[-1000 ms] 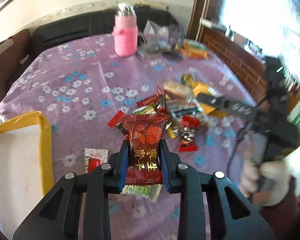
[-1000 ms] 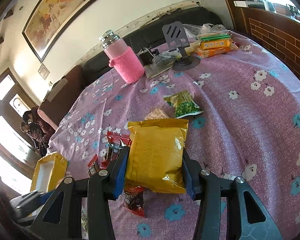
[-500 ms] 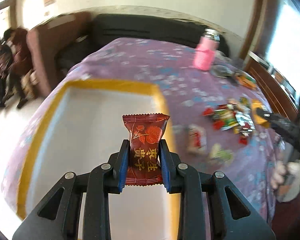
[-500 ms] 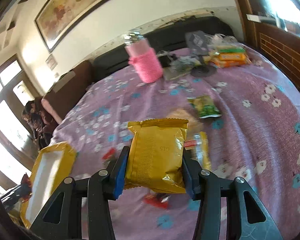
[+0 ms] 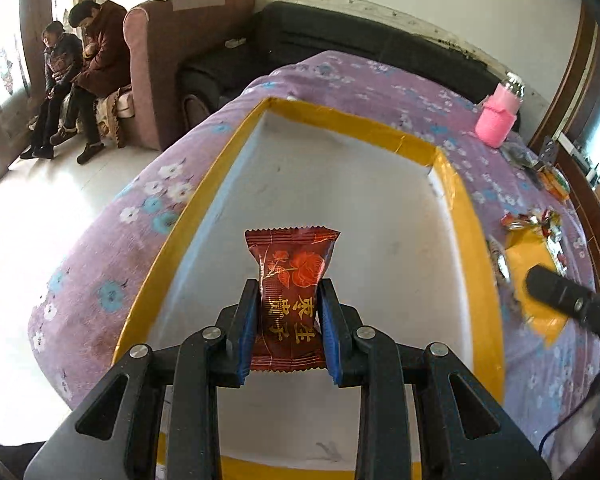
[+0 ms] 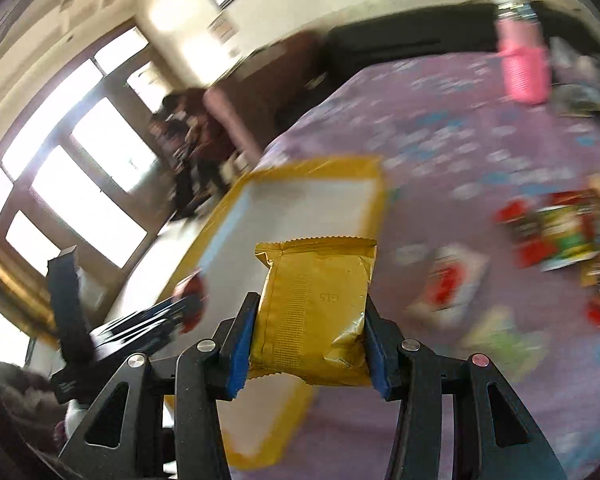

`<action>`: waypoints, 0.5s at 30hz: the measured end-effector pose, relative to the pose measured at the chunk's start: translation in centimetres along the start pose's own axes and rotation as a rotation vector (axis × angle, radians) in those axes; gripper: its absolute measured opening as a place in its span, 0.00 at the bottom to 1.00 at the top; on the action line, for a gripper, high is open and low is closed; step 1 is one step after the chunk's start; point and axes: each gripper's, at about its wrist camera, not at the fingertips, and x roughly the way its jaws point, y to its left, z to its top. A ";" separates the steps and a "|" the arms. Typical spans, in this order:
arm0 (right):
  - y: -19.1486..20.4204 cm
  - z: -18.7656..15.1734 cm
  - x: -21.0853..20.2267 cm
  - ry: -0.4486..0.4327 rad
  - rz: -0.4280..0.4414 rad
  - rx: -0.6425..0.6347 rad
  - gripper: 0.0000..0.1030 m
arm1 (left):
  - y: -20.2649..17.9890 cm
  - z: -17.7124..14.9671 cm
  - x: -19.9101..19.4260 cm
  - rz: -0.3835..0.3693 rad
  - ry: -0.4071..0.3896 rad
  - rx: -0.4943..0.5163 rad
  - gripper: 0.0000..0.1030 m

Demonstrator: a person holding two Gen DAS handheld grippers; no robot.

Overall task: Organize snacks
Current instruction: 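Carry both packs over the yellow-rimmed tray and open both grippers to drop them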

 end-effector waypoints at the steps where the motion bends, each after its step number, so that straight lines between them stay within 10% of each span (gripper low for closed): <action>1: 0.9 -0.2 0.8 0.017 0.008 -0.017 0.47 | 0.3 -0.1 0.1 0.001 0.003 -0.001 0.26; 15: 6.1 -2.7 8.8 0.160 -0.033 -0.141 0.48 | 2.9 -0.6 0.3 -0.001 0.014 -0.063 0.27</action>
